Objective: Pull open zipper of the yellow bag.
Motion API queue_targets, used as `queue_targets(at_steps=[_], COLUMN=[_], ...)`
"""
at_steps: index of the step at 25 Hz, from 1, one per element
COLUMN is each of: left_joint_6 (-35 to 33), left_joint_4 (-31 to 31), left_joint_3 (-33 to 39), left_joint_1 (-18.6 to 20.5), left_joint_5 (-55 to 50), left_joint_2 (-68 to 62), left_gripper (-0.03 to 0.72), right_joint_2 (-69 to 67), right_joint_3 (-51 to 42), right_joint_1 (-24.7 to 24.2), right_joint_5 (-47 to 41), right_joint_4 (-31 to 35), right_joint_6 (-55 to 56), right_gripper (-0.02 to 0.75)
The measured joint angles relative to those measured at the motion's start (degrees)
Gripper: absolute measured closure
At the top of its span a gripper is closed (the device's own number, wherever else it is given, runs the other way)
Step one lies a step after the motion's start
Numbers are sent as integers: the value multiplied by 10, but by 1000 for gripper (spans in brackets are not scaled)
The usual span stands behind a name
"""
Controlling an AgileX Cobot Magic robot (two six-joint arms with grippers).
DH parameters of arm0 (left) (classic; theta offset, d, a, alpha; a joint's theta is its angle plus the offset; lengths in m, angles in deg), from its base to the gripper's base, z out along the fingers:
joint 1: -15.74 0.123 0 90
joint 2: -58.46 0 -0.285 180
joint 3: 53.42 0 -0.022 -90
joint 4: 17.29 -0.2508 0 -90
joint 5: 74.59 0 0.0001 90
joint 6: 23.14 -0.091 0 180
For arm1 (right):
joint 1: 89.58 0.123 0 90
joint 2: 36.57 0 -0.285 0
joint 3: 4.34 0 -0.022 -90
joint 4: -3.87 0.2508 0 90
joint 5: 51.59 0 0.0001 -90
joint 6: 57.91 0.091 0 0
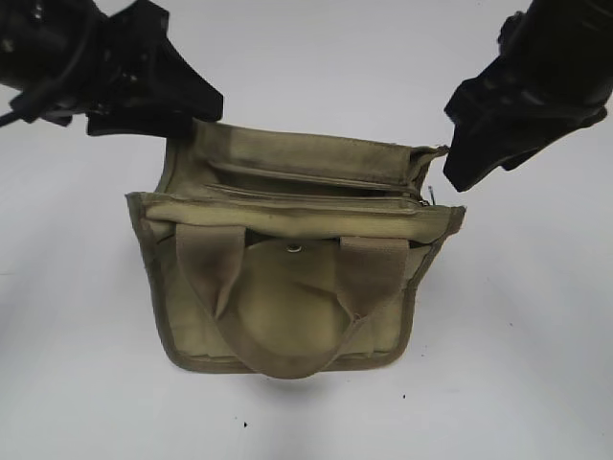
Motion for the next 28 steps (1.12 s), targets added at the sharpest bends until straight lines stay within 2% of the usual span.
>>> queue_targets(at_steps=[2, 5, 9, 13, 16, 20, 25, 28], left_joint_6=[0, 6, 53, 134, 187, 210, 210, 210], left_joint_4=[-38, -113, -245, -398, -490, -527, -533, -533], left_joint_3=[0, 0, 0, 5, 44, 135, 255, 299], left_joint_1=[0, 0, 0, 0, 0, 0, 0, 0], left_joint_5=[-3, -14, -60, -145, -187, -217, -226, -229], left_joint_2=[33, 95, 192, 287, 369, 508, 692, 784], left_gripper=[288, 246, 236, 235, 235, 235, 235, 235], right_joint_2=[27, 89, 189, 313, 399, 525, 658, 719], right_joint_3=[-8, -45, -130, -236, -300, -368, -429, -455], right_joint_1=[0, 0, 0, 0, 0, 0, 0, 0], right_joint_5=[-6, -8, -8, 5, 17, 20, 22, 28], right_joint_4=[0, -3, -6, -7, -8, -27, -51, -51], right_joint_6=[14, 29, 39, 51, 63, 78, 80, 80], right_gripper=[263, 214, 200, 197, 197, 197, 197, 197])
